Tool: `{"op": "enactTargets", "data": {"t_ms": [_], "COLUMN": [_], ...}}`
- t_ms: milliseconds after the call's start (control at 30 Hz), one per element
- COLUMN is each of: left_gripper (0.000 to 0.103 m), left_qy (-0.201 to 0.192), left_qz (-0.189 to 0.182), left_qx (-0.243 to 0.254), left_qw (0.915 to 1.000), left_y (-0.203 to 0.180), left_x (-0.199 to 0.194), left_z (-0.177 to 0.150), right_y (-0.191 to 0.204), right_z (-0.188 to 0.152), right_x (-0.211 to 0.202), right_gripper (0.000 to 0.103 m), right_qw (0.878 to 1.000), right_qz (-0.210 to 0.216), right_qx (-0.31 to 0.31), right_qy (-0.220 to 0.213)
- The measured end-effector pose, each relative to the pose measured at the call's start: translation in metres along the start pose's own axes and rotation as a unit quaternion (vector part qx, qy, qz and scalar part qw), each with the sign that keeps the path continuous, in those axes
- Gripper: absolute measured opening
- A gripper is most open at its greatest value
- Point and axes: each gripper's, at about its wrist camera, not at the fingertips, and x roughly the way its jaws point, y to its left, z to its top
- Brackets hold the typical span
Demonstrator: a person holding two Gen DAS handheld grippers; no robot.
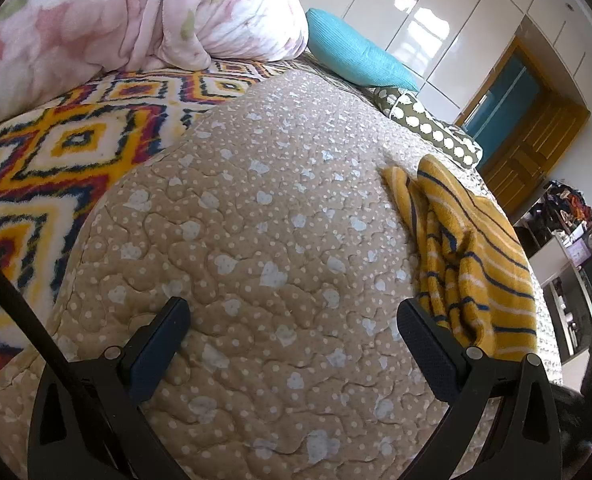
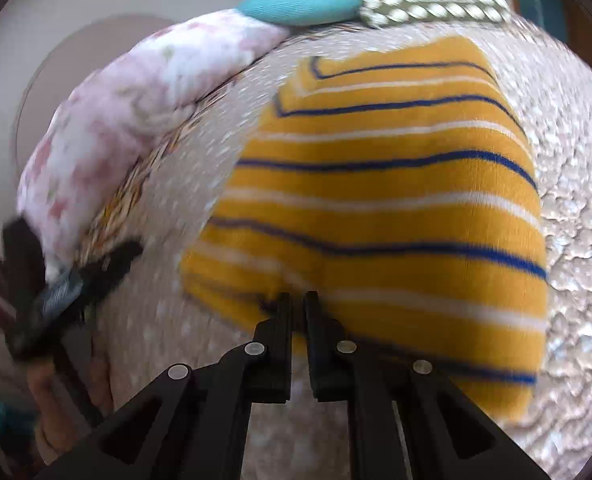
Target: Fold small clothes
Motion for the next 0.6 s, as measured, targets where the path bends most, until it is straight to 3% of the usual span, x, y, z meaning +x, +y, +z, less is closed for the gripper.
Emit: {"op": "enactTargets", "data": {"t_ms": [67,200,233,267,333,467,500,600], "left_gripper": [0.102,0.103,0.103,0.103,0.103,0.099,0.092,0.091], "left_qy": [0.0,0.004,0.005,0.008,0.013,0.029,0.034,0.036], "left_qz": [0.005,0.021,0.028,0.038,0.056,0.107,0.107,0.056], "left_qx": [0.007,0.027,0.032,0.041,0.057,0.096,0.1,0.096], "left_qw": [1.0,0.9994,0.9991,0.9984,0.9967,0.9892,0.9886,0.9932], "left_y": [-0.002,-0.008,-0.01,-0.013,-0.018,-0.033,-0.037,-0.055], "left_x": [0.0,0.003,0.004,0.005,0.008,0.011,0.006,-0.015], "left_z": [-0.001,-0.004,-0.004,-0.005,-0.006,-0.009,-0.009,-0.003], "right_y": [-0.007,-0.007,-0.012,-0.02,-0.041,-0.067,-0.071,-0.079], "right_z": [-0.011,-0.033,-0.037,-0.039,-0.041,-0.041,-0.044,-0.049], "right_x": [-0.003,-0.033,-0.044,-0.053,-0.068,-0.073,-0.076,-0.079], "right_gripper": [0.01,0.012,0.017,0.029,0.038,0.038,0.038,0.048], "right_qw": [0.999,0.998,0.995,0.993,0.992,0.989,0.985,0.978], "right_qz": [0.019,-0.057,-0.075,-0.086,-0.082,-0.078,-0.104,-0.134], "right_qx": [0.017,-0.015,-0.014,-0.006,0.019,0.049,0.048,0.036], "right_qy": [0.024,-0.037,-0.057,-0.075,-0.098,-0.113,-0.127,-0.157]}}
